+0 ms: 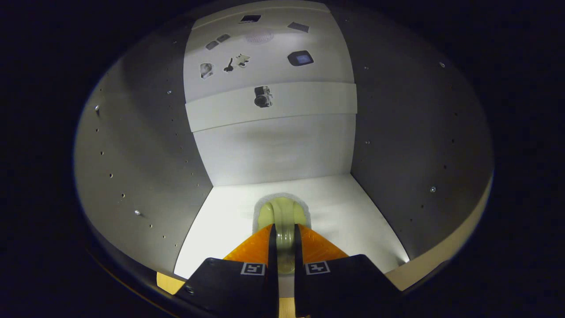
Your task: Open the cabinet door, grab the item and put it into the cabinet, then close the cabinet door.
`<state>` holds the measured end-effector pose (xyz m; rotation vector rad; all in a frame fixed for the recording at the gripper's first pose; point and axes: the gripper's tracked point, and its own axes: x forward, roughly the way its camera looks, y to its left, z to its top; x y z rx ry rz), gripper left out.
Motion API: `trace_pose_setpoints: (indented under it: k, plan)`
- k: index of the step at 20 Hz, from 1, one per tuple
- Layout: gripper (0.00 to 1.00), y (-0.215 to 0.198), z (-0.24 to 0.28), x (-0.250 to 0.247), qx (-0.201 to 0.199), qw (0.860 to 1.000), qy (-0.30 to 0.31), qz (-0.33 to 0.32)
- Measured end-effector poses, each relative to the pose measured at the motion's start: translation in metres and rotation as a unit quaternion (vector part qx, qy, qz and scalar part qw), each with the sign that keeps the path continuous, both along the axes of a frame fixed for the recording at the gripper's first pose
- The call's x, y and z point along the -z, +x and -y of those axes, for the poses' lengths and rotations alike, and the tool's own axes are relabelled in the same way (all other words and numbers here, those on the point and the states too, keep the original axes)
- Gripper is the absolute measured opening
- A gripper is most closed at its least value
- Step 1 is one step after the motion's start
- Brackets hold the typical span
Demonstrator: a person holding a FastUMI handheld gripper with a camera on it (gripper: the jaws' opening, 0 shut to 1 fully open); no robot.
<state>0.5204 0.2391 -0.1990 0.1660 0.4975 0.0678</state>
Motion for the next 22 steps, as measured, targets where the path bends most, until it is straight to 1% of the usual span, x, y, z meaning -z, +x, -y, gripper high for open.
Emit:
trace_pose_setpoints:
  k: [1, 4, 7, 11, 12, 15, 19, 22]
  plan:
    - [0.19, 0.001, 0.001, -0.002, 0.005, 1.000, 0.001, 0.001]
    - [0.29, 0.003, -0.003, 0.005, 0.005, 1.000, 0.010, -0.011]
    - [0.50, 0.002, -0.002, -0.002, 0.005, 1.000, 0.000, 0.004]
    - [0.93, -0.007, 0.001, -0.022, 0.004, 0.999, -0.003, 0.032]
    - [0.98, -0.010, 0.002, -0.030, 0.004, 0.999, -0.004, 0.043]
    - [1.00, -0.024, 0.006, -0.058, 0.002, 0.996, -0.008, 0.085]
    - [0.98, -0.062, 0.003, -0.103, -0.008, 0.990, -0.008, 0.139]
    - [0.98, -0.098, 0.005, -0.142, -0.008, 0.982, -0.018, 0.189]
